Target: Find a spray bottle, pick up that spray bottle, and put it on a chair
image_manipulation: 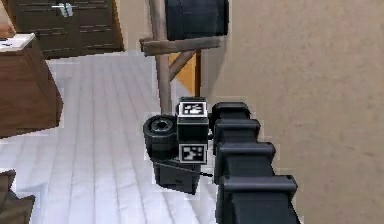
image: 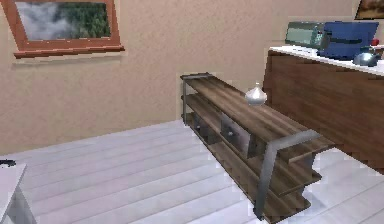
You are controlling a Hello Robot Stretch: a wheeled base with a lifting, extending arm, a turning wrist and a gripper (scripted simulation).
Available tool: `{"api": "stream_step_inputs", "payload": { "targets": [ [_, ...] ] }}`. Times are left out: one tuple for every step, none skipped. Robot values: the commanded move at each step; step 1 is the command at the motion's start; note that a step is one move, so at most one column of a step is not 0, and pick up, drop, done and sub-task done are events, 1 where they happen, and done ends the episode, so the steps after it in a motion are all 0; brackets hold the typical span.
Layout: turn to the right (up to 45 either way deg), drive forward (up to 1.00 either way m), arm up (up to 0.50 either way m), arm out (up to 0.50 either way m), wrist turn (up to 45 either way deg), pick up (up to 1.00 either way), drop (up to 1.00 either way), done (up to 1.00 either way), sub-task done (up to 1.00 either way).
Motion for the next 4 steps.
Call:
{"api": "stream_step_inputs", "payload": {
  "targets": [
    [3.0,0.00,0.00,0.00,0.0,0.00,0.00,0.00,0.00],
    [0.0,0.10,0.00,0.00,0.0,0.00,0.00,0.00,0.00],
    [-45.0,0.00,0.00,0.00,0.0,0.00,0.00,0.00,0.00],
    [-45.0,0.00,0.00,0.00,0.0,0.00,0.00,0.00,0.00]
  ]
}}
